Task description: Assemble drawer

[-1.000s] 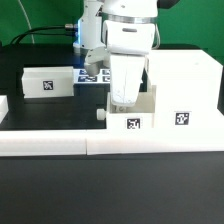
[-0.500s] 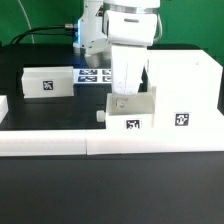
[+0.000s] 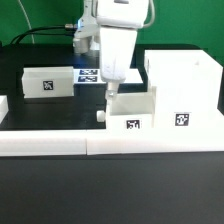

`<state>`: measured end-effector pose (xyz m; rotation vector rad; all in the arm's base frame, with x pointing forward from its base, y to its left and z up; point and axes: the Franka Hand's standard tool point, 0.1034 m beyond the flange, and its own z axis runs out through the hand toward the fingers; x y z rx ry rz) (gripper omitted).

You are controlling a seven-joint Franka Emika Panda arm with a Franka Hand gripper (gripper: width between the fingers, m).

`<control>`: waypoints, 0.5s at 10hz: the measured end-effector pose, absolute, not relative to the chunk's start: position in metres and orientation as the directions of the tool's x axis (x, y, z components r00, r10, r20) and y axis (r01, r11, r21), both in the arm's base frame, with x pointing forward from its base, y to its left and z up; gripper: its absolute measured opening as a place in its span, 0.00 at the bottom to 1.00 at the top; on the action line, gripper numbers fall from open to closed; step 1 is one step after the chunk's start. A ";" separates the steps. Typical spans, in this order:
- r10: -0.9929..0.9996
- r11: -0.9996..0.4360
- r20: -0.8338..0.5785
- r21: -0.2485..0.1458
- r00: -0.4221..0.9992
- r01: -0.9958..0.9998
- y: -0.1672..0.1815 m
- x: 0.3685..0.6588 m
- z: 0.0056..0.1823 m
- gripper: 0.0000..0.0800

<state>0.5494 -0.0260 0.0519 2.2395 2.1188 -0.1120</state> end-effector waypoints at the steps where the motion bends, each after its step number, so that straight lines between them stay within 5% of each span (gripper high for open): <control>1: 0.995 -0.051 -0.091 -0.013 0.050 0.999 -0.037 0.546 0.050 0.81; 5: 0.995 -0.057 -0.086 -0.017 0.056 0.998 -0.047 0.544 0.048 0.81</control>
Offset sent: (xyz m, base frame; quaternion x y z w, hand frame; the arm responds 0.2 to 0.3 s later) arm 0.0000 0.0000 0.0000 0.0000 0.0000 0.0000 1.0000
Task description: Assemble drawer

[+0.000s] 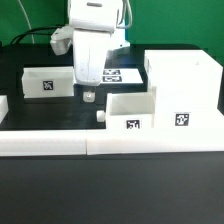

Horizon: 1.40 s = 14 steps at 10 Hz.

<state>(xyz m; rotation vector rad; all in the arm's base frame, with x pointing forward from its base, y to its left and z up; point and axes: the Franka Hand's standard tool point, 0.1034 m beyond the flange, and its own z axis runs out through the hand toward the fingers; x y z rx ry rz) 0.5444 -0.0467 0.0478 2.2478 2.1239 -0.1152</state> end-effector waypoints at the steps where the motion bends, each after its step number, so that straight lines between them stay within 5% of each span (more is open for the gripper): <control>1: 0.997 -0.044 -0.066 -0.022 0.043 0.999 -0.057 0.543 0.047 0.81; 6: 0.995 -0.039 0.092 -0.060 0.044 0.997 -0.097 0.529 0.024 0.81; 14: 0.989 -0.043 0.140 -0.085 0.055 0.995 -0.039 0.540 0.009 0.81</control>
Offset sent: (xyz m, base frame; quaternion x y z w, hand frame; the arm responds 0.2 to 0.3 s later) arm -0.0016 0.0078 -0.0187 0.0068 0.2192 0.0028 0.9756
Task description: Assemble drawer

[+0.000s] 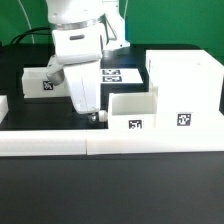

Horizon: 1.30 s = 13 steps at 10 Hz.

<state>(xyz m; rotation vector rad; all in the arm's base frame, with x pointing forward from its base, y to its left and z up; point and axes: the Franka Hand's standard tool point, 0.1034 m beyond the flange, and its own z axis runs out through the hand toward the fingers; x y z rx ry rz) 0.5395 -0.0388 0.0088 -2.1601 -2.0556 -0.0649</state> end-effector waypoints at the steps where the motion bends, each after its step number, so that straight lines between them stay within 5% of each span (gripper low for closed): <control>1: 0.989 -0.045 0.140 -0.085 0.057 0.995 -0.040 0.539 0.009 0.81; 13: 0.988 0.002 0.152 -0.041 0.004 0.999 -0.003 0.551 0.009 0.81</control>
Offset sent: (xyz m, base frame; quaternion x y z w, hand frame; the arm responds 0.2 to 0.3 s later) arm 0.0000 0.0000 0.0000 0.0000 0.0000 0.0000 1.0000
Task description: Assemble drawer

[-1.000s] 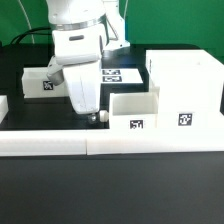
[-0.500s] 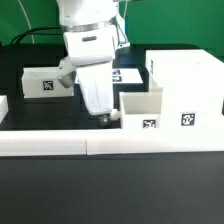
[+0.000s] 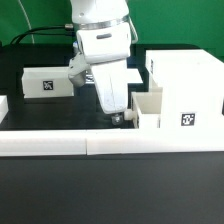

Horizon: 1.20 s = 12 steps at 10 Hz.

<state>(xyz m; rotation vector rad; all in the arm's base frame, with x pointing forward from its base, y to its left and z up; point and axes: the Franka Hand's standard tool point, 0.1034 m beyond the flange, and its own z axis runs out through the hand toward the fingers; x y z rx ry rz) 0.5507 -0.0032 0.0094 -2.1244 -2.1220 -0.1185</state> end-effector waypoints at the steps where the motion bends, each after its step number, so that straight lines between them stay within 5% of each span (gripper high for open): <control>1: 0.988 0.004 0.152 -0.041 0.002 0.999 -0.002 0.550 0.009 0.81; 7: 0.987 -0.018 0.161 -0.054 0.026 0.998 0.025 0.548 0.009 0.81; 12: 0.988 -0.032 0.147 -0.063 0.040 0.998 0.006 0.547 0.011 0.81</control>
Offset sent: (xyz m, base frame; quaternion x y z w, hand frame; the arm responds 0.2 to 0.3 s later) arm 0.0020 0.0236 0.0014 0.0058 0.0050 0.0054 1.0000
